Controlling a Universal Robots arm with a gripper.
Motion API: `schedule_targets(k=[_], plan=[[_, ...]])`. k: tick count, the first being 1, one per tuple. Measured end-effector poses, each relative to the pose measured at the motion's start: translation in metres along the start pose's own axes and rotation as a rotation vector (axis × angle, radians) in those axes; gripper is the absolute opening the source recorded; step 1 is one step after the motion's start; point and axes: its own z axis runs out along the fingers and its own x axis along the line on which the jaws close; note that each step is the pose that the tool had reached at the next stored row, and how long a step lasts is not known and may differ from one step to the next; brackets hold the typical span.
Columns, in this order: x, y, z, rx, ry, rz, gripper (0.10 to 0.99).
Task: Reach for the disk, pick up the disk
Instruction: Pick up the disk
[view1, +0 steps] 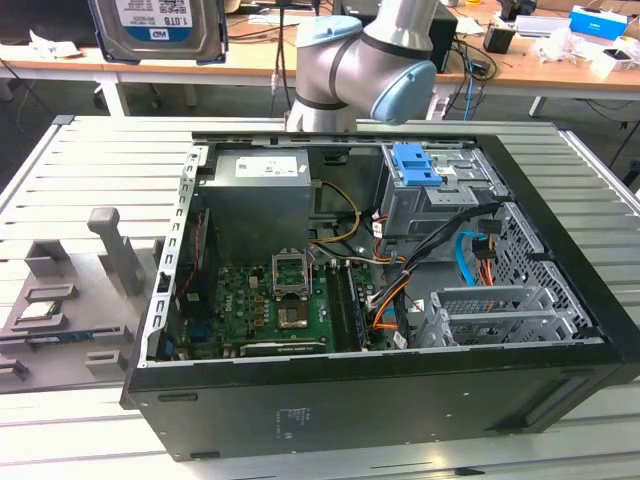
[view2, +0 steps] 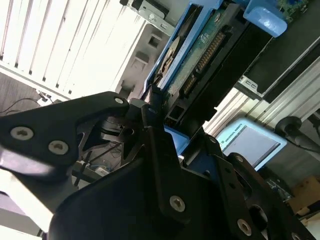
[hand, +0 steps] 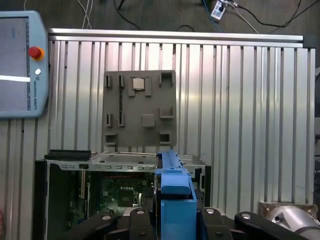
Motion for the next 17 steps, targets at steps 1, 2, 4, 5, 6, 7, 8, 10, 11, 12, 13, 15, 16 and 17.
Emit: schedule_targets(k=[1,2,4,5,6,7,8,10,11,12,13,15,16,17], plan=[[0.0001,-0.0033,0.0000,0.000,0.0000,0.000,0.365],[0.0001,-0.0058,0.0000,0.000,0.0000,0.000,0.365],[0.0003,-0.0103,0.0000,0.000,0.0000,0.000,0.365],[0.0005,-0.0157,-0.0001,0.000,0.0000,0.000,0.365],[0.0006,-0.0208,-0.0001,0.000,0.0000,0.000,0.365],[0.0007,-0.0267,-0.0002,0.000,0.0000,0.000,0.365],[0.0010,-0.0332,-0.0002,0.000,0.0000,0.000,0.365],[0.0012,-0.0416,-0.0003,0.000,-0.0001,0.000,0.365],[0.0012,-0.0440,-0.0004,0.000,-0.0001,0.000,0.365],[0.0014,-0.0500,-0.0005,0.000,0.0000,0.000,0.365],[0.0016,-0.0552,-0.0006,-0.001,0.0000,0.000,0.365],[0.0017,-0.0608,-0.0007,-0.001,0.0000,0.000,0.365],[0.0018,-0.0646,-0.0008,-0.001,0.0000,0.000,0.365],[0.0019,-0.0677,-0.0008,-0.001,0.0000,0.000,0.365]])
